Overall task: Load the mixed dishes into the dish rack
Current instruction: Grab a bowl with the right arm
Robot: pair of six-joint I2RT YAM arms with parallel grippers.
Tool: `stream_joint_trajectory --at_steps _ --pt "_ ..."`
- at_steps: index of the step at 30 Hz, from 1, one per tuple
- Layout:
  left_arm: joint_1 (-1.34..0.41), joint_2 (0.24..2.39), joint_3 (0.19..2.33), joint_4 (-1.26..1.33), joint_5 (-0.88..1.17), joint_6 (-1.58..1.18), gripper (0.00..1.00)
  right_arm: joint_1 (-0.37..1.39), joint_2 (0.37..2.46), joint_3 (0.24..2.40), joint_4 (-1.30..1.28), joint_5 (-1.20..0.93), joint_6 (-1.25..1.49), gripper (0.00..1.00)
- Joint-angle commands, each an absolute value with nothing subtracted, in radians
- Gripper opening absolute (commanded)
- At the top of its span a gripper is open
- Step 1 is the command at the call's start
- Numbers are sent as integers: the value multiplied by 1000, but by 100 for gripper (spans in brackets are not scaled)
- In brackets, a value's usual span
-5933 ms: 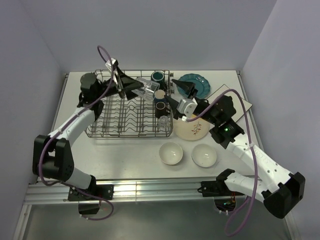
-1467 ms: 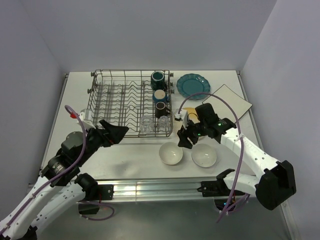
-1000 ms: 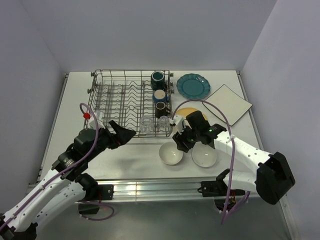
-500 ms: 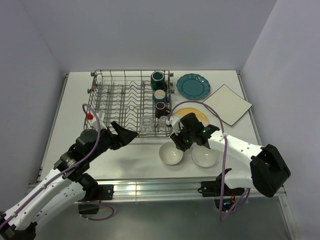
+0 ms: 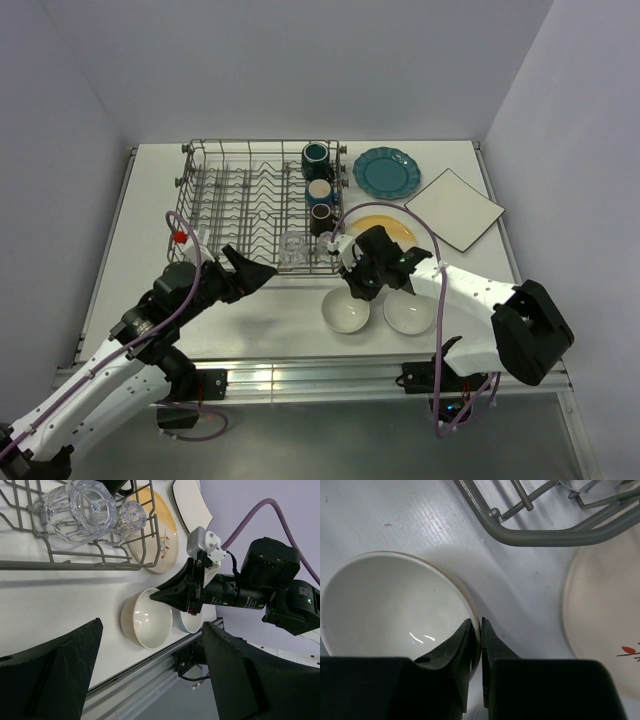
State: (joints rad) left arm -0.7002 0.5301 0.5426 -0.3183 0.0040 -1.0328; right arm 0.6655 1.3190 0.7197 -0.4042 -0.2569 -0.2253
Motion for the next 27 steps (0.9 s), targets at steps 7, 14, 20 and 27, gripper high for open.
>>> stream_joint_trajectory --at_steps 7,14,20,27 --pt "-706 546 552 -262 61 -1026 88 673 1189 739 -465 -405 -333 0" --pt "-706 542 594 -265 98 -1017 88 672 1109 847 -577 -569 -449 0" --pt "-707 552 638 -282 103 -1009 88 673 1092 931 -635 -673 -459 0" --pt "-707 581 686 -279 110 -1000 88 672 1118 1049 -629 -738 -324 0"
